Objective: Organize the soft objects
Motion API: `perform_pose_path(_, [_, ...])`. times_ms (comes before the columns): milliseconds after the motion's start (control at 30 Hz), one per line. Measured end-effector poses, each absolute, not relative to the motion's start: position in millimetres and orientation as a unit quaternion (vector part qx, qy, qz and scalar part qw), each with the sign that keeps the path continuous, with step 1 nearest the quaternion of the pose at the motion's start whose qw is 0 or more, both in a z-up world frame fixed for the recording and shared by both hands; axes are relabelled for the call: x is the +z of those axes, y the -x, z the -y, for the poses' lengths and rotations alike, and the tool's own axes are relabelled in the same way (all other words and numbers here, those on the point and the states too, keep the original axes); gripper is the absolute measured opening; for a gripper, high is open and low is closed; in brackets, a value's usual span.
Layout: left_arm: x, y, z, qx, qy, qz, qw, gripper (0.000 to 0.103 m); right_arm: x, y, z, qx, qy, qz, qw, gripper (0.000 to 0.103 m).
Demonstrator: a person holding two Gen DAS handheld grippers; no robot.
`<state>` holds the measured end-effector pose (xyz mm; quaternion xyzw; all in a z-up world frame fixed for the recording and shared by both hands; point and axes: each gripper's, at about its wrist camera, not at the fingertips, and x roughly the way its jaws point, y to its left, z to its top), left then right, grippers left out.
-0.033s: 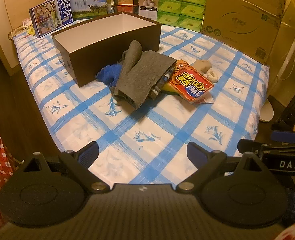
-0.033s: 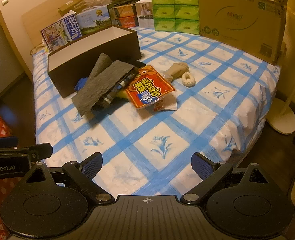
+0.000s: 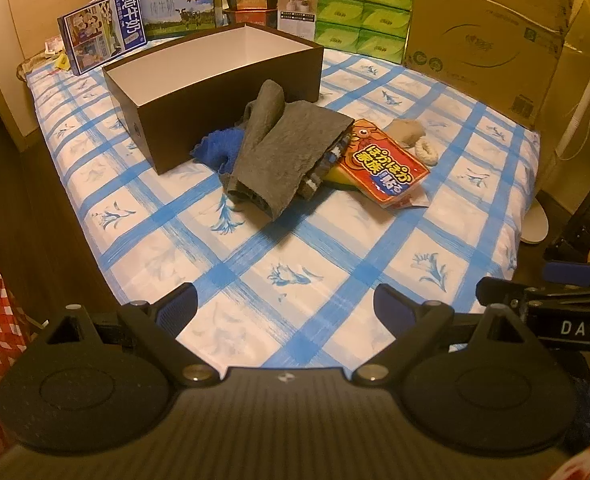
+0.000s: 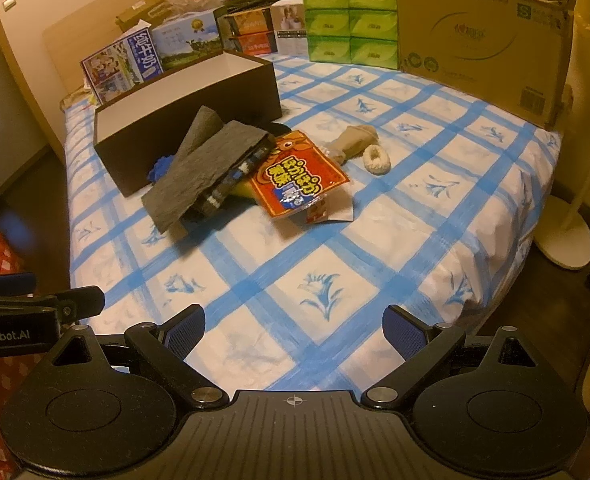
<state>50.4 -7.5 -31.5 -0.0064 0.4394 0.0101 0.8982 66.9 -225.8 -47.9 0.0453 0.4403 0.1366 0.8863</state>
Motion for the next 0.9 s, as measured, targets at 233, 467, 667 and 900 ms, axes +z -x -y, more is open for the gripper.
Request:
perform_pose_path(233, [-41.5, -70.8, -1.0, 0.013, 0.003, -0.444, 0.896, 0.094, -55.6, -88.9, 232.4, 0.14, -0.064, -0.431, 0.889, 0.095])
perform_pose_path(467, [-55.6, -112.9, 1.2, 0.0, -0.008, -0.435, 0.9, 0.091, -65.2, -115.1, 239.4, 0.148, -0.08, -0.418, 0.893, 0.095])
perform_pose_path(667, [-62.3, -141.7, 3.9, -0.011, -0.021, -0.429, 0.903, 0.089, -72.1, -140.2, 242.2, 0.147, -0.096, -0.404, 0.898, 0.095])
perform_pose_path(900, [-74.4, -170.8, 5.0, -0.019, -0.041, -0.425, 0.904, 0.087, -86.6, -169.9, 242.3, 0.143, -0.13, -0.406, 0.893, 0.095])
